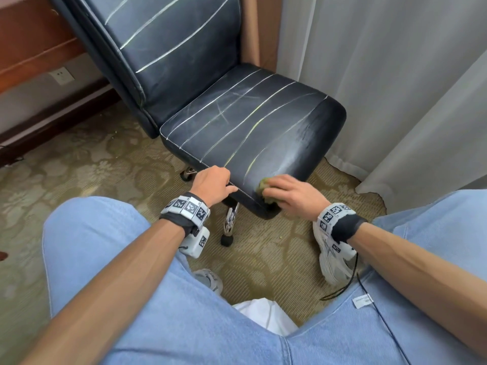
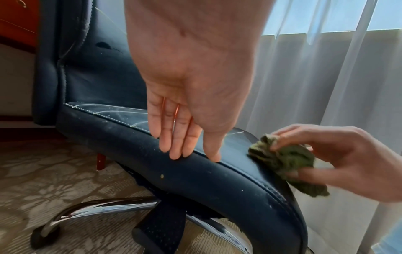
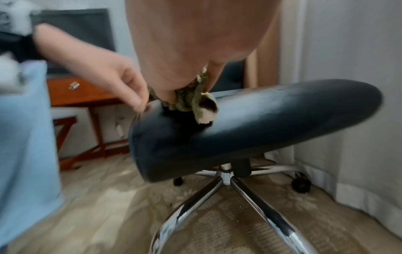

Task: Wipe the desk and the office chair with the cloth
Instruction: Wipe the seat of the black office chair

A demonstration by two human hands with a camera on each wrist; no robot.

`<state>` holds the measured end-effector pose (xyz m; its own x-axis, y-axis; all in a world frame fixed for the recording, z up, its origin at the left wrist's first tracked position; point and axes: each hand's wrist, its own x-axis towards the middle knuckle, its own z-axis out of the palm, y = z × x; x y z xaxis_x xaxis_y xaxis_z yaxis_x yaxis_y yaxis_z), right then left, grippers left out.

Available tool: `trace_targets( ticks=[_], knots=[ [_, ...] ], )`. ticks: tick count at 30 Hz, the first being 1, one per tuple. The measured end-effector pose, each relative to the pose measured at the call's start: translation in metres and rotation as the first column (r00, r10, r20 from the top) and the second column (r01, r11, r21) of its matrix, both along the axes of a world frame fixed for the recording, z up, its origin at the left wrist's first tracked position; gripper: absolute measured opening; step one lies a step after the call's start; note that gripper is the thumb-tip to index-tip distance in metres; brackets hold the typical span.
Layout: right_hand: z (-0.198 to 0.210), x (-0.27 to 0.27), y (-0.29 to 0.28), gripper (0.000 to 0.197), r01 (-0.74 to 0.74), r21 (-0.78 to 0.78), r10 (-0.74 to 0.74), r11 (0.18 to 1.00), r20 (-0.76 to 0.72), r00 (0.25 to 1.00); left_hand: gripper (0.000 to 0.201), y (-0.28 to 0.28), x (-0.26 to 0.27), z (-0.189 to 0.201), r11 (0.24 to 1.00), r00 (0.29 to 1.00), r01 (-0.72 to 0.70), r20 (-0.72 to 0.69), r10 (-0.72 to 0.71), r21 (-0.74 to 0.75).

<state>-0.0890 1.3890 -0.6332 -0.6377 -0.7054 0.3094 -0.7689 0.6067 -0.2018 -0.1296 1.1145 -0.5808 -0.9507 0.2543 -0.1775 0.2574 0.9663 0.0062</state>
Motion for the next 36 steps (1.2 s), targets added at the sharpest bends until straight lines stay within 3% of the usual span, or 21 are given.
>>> trace_targets(
  ticks=[2, 4, 10, 17, 22, 25, 28, 31, 36],
  knots=[
    [0.003, -0.011, 0.008, 0.047, 0.236, -0.127, -0.225, 0.963, 0.096, 0.97, 0.04, 0.0, 0.0, 0.0, 1.0, 1.0, -0.016, 0.02, 0.016, -0.002],
    [0.002, -0.021, 0.013, 0.052, 0.38, -0.18, -0.353, 0.907, 0.167, 0.921, 0.04, -0.002, 0.001, -0.002, 0.999, 0.998, -0.03, 0.051, 0.029, 0.014],
    [0.002, -0.017, -0.019, 0.053, 0.514, -0.192, -0.464, 0.836, 0.253, 0.849, 0.044, -0.012, 0.008, -0.008, 0.995, 0.994, -0.076, 0.078, 0.071, 0.065],
    [0.016, -0.021, -0.042, 0.048, 0.362, -0.026, -0.343, 0.932, 0.264, 0.901, 0.051, -0.025, 0.015, -0.011, 0.994, 0.995, -0.086, 0.063, 0.082, 0.063],
    [0.02, -0.013, -0.07, 0.047, 0.126, 0.01, -0.124, 0.992, 0.245, 0.961, 0.049, -0.038, 0.019, -0.008, 0.99, 0.988, -0.132, 0.081, 0.128, 0.043],
    [0.02, -0.007, -0.093, 0.048, -0.063, 0.091, 0.044, 0.994, 0.194, 0.98, 0.044, -0.045, 0.022, -0.006, 0.988, 0.983, -0.157, 0.099, 0.156, -0.004],
    [0.021, -0.004, -0.113, 0.063, -0.208, 0.213, 0.192, 0.955, 0.092, 0.977, 0.036, -0.05, 0.026, -0.004, 0.979, 0.973, -0.201, 0.11, 0.203, -0.03],
    [0.027, -0.01, -0.12, 0.058, -0.16, 0.227, 0.138, 0.961, 0.109, 0.984, 0.028, -0.053, 0.03, -0.002, 0.971, 0.965, -0.238, 0.109, 0.24, -0.031],
    [0.037, -0.039, -0.096, 0.052, 0.073, 0.167, -0.112, 0.983, 0.234, 0.966, 0.028, -0.058, 0.032, -0.001, 0.954, 0.95, -0.297, 0.115, 0.291, 0.034]
  ],
)
